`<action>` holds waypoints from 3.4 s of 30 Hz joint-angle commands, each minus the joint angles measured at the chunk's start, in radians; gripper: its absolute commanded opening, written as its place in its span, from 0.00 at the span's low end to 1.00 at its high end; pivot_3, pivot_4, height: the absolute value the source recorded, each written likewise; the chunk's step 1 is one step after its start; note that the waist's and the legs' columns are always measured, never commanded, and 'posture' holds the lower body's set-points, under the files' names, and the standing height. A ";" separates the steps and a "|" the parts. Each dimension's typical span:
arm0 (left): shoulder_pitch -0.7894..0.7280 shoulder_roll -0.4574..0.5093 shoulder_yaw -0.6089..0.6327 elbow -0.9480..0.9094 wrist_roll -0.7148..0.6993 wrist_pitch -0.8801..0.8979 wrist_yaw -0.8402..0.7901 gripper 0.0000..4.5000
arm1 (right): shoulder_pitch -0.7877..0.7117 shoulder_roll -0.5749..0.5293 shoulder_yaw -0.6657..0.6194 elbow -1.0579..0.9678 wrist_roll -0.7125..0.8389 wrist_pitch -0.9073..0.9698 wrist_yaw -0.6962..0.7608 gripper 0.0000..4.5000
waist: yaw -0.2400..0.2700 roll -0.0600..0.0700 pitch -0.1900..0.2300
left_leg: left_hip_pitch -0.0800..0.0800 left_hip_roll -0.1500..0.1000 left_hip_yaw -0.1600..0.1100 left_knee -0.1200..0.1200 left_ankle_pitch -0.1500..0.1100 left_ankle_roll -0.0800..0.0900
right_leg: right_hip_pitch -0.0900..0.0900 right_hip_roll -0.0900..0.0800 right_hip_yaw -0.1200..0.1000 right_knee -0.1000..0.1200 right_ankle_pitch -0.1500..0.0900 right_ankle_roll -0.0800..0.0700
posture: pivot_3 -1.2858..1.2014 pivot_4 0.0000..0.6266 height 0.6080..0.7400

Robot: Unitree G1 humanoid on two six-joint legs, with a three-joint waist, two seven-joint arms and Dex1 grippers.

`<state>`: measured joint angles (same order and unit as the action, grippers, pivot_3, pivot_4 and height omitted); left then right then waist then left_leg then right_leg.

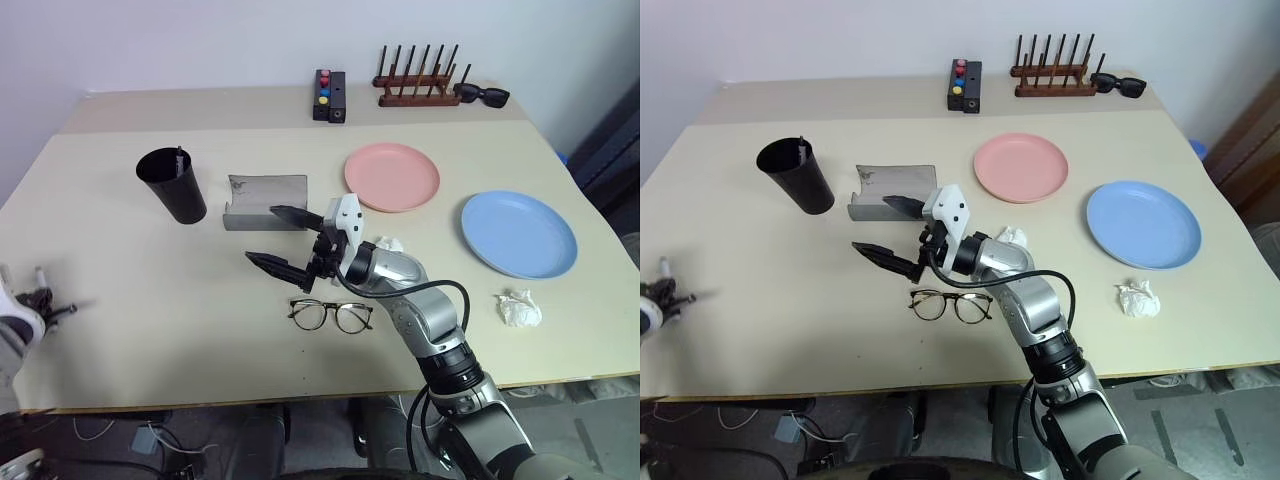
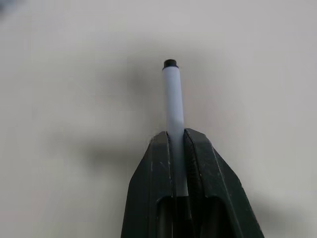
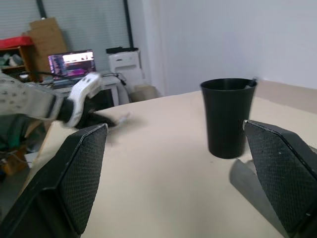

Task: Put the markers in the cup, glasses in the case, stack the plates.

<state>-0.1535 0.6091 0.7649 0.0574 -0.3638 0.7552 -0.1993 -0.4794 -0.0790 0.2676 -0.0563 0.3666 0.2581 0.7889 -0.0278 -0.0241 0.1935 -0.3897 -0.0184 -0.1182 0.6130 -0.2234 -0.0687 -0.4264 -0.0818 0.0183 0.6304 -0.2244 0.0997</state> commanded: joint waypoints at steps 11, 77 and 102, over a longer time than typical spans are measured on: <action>-0.516 -0.131 -0.356 0.050 0.169 -0.632 0.080 0.01 | -0.043 0.024 -0.012 0.022 -0.009 -0.039 -0.002 1.00 | 0.012 -0.003 -0.001 | -0.001 -0.001 0.001 0.000 0.001 -0.003 | 0.000 0.000 0.001 -0.001 0.002 0.004 | 0.52 0.24 1.00; -0.574 -0.239 -0.493 0.358 0.224 -0.909 0.129 0.70 | -0.062 0.035 -0.088 0.032 -0.016 -0.076 -0.082 1.00 | -0.015 -0.003 -0.001 | -0.001 -0.001 0.001 0.000 0.001 -0.003 | 0.000 0.000 0.001 -0.001 0.003 0.006 | 0.52 0.24 1.00; -0.645 0.067 -0.956 0.426 0.267 -0.498 -0.796 0.99 | 0.028 -0.115 -0.122 -0.074 0.010 -0.006 -0.037 1.00 | -0.016 0.000 0.001 | -0.001 -0.001 0.001 0.000 0.001 -0.003 | 0.000 0.001 0.001 0.000 0.002 0.006 | 0.52 0.24 1.00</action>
<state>-0.7613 0.6728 -0.1832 0.4520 -0.1284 0.2810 -0.9805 -0.4554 -0.1915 0.1422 -0.0749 0.3600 0.2519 0.7501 -0.0438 -0.0241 0.1946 -0.3909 -0.0190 -0.1171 0.6129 -0.2223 -0.0711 -0.4266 -0.0812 0.0193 0.6297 -0.2224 0.1060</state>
